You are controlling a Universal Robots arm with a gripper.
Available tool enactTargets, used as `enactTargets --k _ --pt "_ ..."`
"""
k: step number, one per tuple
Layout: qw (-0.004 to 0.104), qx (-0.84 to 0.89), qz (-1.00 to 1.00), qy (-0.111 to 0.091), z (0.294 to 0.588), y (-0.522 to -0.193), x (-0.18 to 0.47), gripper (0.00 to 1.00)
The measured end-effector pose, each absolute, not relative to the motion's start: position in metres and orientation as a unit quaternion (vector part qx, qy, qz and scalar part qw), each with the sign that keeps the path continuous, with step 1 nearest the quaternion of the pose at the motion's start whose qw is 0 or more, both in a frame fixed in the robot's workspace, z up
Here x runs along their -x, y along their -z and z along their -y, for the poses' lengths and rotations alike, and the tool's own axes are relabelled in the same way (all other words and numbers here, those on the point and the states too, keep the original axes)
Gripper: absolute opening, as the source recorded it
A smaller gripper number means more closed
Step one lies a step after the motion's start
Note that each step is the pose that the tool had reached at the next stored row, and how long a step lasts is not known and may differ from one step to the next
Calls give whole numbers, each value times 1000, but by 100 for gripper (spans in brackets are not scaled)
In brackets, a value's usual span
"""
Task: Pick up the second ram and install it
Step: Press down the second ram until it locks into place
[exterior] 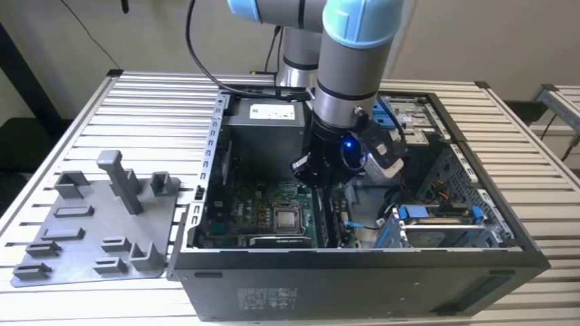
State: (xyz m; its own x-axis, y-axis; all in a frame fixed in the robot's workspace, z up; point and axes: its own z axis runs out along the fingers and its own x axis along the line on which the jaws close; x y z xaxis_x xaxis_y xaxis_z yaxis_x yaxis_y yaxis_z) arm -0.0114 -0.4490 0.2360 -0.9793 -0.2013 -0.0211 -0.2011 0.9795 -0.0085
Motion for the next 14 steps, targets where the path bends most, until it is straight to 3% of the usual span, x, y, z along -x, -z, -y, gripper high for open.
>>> enactTargets --k 14 --pt "12 202 -979 -3 449 -238 11 11"
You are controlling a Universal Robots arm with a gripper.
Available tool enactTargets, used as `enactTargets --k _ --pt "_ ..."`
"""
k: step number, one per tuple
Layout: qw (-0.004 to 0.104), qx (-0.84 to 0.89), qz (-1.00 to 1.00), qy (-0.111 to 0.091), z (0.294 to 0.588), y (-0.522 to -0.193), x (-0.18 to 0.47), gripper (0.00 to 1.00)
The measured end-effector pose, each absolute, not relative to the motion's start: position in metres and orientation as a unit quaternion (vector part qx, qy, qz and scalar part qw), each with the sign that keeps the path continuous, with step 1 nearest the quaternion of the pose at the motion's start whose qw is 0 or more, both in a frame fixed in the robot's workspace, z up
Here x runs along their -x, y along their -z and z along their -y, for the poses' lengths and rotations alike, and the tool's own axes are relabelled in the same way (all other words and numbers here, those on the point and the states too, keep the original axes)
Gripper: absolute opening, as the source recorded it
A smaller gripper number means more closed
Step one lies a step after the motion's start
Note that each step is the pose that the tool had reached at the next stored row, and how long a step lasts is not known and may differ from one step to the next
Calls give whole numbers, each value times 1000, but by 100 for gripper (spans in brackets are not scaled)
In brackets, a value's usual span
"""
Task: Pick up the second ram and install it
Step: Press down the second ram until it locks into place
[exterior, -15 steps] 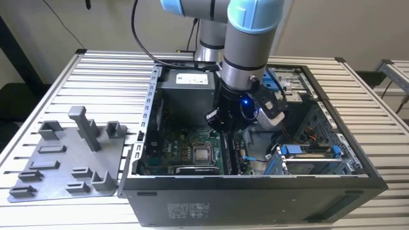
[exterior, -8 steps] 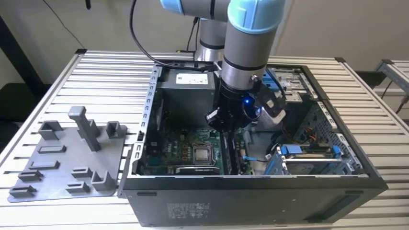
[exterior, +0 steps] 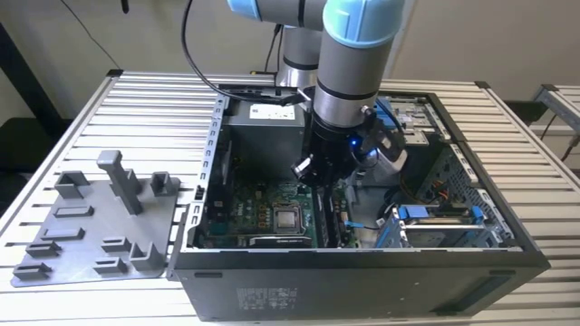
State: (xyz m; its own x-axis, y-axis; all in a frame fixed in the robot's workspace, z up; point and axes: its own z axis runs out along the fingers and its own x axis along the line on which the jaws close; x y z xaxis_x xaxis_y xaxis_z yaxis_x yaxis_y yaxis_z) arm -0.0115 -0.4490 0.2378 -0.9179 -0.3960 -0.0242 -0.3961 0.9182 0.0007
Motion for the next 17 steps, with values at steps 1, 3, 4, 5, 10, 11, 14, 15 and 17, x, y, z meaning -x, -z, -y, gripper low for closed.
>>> enactTargets --k 1,3,4,5,10,11,14,15,17 --pt "12 211 -977 -3 449 -238 11 11" --pt "12 229 -973 -3 449 -238 11 11" --pt "12 238 -971 -3 449 -238 11 11" --pt "12 247 -969 -3 449 -238 11 11" --pt "11 282 -959 -4 449 -237 12 11" --pt "11 291 -957 -4 449 -237 13 11" --pt "11 316 -949 -4 449 -237 13 11" --pt "11 325 -946 -4 449 -237 13 11" --pt "11 341 -940 -4 449 -237 13 11"
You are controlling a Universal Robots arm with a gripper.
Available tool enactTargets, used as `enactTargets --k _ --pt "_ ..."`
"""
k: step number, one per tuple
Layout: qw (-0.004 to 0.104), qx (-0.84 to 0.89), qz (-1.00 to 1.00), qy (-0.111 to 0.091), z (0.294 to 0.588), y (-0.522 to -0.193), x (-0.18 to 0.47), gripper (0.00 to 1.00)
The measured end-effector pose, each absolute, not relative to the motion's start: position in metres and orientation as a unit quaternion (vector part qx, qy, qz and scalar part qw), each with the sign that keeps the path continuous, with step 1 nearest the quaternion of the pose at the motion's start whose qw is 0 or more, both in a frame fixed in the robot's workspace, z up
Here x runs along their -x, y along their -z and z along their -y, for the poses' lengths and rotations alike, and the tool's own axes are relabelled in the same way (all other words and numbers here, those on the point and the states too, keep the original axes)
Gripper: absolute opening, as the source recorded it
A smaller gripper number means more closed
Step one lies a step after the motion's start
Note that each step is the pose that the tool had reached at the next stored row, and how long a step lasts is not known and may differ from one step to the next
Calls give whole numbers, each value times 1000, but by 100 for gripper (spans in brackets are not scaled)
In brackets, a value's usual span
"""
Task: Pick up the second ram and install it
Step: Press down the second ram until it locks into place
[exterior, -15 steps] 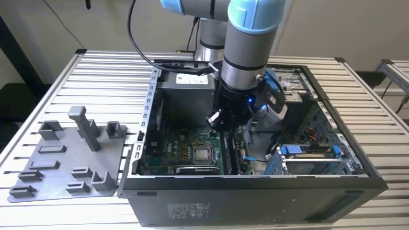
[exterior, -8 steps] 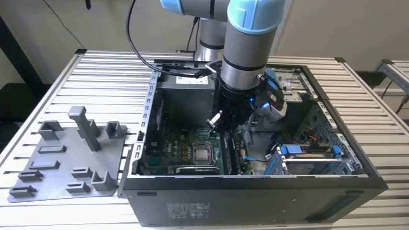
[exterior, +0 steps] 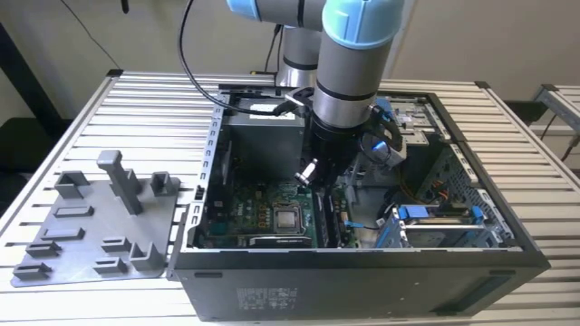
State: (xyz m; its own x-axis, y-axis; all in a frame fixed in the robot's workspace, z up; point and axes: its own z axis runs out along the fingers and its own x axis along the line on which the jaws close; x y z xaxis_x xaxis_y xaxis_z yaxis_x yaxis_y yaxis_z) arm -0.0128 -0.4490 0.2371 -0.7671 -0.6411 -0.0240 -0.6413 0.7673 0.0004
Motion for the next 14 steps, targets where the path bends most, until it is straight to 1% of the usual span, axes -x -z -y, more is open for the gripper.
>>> enactTargets --k 14 --pt "11 457 -889 -6 449 -237 13 11"
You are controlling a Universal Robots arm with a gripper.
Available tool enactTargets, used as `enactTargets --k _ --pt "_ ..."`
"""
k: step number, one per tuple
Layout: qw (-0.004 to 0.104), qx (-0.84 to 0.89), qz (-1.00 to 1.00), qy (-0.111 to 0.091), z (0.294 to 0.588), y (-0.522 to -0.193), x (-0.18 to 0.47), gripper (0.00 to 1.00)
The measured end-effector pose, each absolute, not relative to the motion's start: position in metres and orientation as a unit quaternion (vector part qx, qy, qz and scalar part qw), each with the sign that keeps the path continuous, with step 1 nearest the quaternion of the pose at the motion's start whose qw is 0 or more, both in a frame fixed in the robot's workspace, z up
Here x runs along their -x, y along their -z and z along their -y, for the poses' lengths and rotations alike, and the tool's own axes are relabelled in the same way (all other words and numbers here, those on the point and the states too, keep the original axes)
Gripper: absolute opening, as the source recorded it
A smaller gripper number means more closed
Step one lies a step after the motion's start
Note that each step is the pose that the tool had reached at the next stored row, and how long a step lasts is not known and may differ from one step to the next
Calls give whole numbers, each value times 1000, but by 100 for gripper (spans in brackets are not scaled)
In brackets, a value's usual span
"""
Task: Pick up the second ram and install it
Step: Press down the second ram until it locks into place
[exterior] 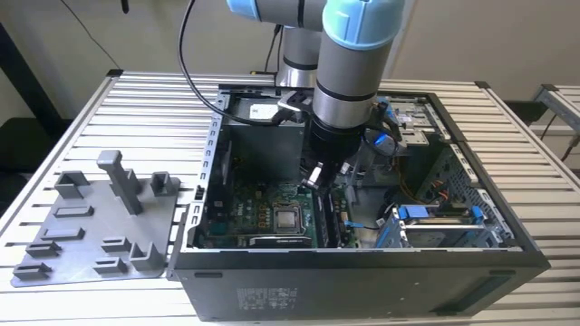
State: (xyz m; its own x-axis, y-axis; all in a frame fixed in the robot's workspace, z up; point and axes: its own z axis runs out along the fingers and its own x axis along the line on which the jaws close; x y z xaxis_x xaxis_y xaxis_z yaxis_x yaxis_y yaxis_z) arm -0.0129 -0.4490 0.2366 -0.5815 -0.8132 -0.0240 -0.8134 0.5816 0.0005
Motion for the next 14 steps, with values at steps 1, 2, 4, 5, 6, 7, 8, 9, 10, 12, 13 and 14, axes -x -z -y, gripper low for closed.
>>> enactTargets --k 1,2,4,5,6,7,8,9,10,12,13,14 --pt "11 466 -885 -6 449 -237 13 11" --pt "10 474 -880 -6 449 -237 13 11" --pt "10 490 -872 -6 449 -237 13 11" --pt "10 498 -867 -6 449 -237 13 11" --pt "10 505 -863 -6 449 -237 13 11" --pt "10 513 -858 -6 449 -237 13 11" --pt "10 521 -854 -6 449 -237 13 11" --pt "10 529 -849 -6 449 -237 13 11" --pt "10 536 -844 -7 449 -237 13 11" --pt "10 552 -834 -7 449 -237 13 11" --pt "10 559 -829 -7 449 -236 13 11" --pt "10 567 -824 -7 449 -236 13 11"
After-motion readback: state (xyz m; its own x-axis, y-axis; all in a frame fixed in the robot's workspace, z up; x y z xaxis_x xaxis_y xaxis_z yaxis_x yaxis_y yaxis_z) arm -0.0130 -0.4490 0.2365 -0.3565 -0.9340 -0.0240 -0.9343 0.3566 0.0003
